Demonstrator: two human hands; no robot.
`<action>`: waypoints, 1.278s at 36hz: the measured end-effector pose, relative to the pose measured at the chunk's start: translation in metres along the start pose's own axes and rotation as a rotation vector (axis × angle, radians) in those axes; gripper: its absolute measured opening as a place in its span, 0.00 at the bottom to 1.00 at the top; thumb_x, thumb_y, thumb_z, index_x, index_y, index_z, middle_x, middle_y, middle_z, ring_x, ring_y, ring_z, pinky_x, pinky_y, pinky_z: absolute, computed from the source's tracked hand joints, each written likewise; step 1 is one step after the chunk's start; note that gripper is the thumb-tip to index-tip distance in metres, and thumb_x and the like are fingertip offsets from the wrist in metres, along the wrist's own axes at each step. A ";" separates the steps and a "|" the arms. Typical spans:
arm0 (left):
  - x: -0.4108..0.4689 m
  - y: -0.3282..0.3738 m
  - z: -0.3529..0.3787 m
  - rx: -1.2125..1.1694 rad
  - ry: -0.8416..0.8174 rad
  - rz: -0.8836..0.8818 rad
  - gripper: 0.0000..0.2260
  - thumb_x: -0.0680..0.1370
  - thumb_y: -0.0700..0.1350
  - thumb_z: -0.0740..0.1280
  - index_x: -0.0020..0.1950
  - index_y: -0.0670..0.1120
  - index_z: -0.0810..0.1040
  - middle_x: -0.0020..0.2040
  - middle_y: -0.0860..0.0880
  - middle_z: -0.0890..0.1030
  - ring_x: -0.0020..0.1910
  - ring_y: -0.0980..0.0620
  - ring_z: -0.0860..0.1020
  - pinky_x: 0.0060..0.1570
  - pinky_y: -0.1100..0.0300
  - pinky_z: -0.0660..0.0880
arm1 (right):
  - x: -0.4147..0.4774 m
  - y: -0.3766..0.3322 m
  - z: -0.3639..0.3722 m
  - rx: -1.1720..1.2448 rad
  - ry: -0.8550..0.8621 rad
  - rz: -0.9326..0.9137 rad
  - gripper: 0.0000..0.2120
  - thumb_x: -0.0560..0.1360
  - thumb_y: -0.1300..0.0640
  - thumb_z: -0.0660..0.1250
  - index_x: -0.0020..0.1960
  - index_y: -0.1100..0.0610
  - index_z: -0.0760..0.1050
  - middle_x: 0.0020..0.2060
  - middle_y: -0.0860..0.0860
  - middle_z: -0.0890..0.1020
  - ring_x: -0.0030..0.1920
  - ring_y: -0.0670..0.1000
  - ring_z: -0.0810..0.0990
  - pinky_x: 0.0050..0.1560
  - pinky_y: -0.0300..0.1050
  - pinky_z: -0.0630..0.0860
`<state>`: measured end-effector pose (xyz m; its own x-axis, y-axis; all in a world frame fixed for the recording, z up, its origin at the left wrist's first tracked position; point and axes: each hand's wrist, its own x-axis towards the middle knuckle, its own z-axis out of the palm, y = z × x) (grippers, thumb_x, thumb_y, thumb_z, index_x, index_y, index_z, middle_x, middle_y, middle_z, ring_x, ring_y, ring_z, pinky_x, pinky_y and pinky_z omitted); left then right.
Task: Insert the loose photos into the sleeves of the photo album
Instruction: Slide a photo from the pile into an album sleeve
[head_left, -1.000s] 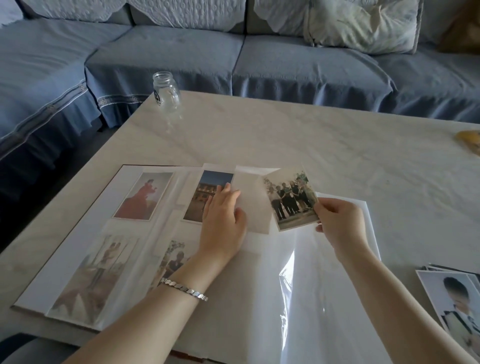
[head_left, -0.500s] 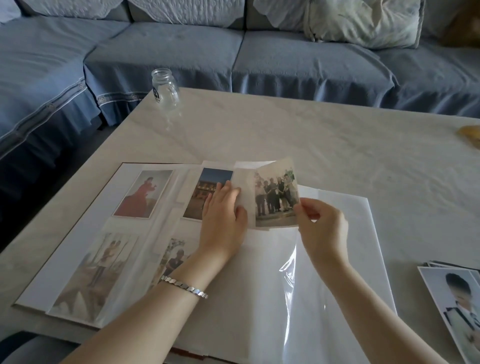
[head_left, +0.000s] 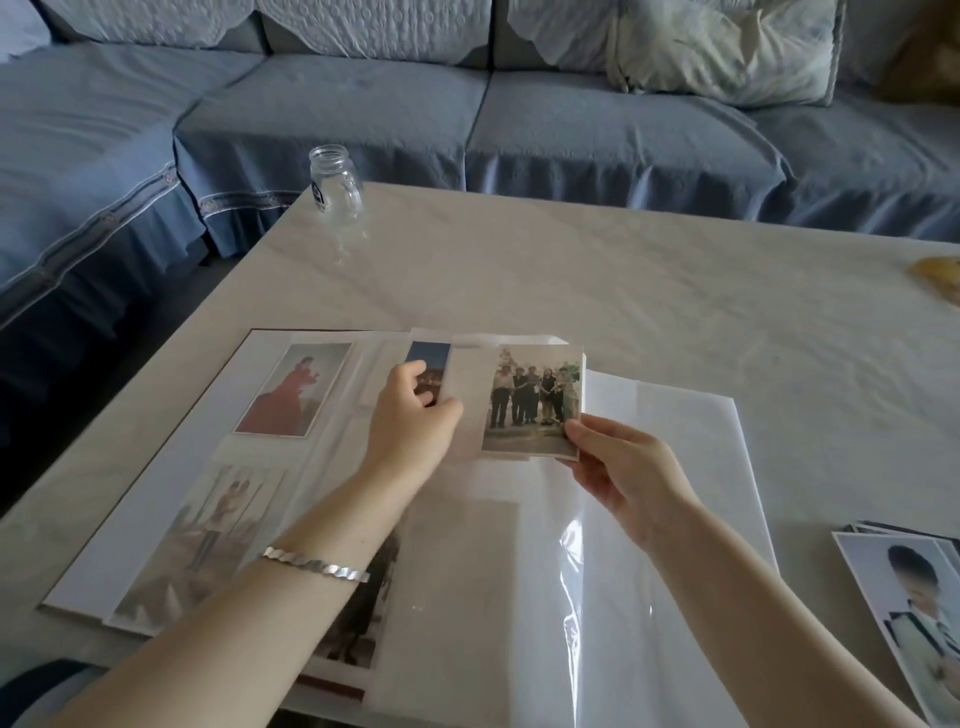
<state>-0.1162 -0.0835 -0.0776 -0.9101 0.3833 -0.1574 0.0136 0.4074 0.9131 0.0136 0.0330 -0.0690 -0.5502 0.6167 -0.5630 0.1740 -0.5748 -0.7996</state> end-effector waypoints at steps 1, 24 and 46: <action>0.000 0.000 -0.004 0.012 -0.008 -0.018 0.24 0.76 0.40 0.66 0.71 0.45 0.65 0.65 0.48 0.71 0.58 0.53 0.73 0.47 0.64 0.68 | 0.000 0.001 0.002 0.023 -0.011 0.011 0.03 0.73 0.66 0.68 0.44 0.61 0.80 0.36 0.57 0.81 0.35 0.50 0.77 0.26 0.32 0.74; -0.011 -0.007 -0.007 -0.070 -0.039 -0.011 0.18 0.81 0.38 0.58 0.70 0.47 0.70 0.65 0.52 0.73 0.57 0.56 0.72 0.51 0.69 0.64 | -0.004 -0.003 0.006 -0.420 0.088 -0.272 0.06 0.74 0.61 0.68 0.38 0.57 0.80 0.29 0.49 0.78 0.28 0.43 0.74 0.26 0.30 0.72; -0.014 -0.005 -0.002 -0.230 -0.066 0.050 0.17 0.80 0.34 0.58 0.66 0.46 0.74 0.62 0.49 0.77 0.61 0.53 0.74 0.66 0.58 0.67 | 0.000 -0.015 0.025 -0.395 -0.022 -0.183 0.07 0.73 0.54 0.70 0.40 0.57 0.78 0.32 0.49 0.78 0.30 0.44 0.72 0.31 0.36 0.67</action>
<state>-0.1046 -0.0930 -0.0795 -0.8814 0.4550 -0.1269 -0.0430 0.1902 0.9808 -0.0096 0.0276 -0.0520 -0.6179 0.6751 -0.4031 0.3687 -0.2040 -0.9069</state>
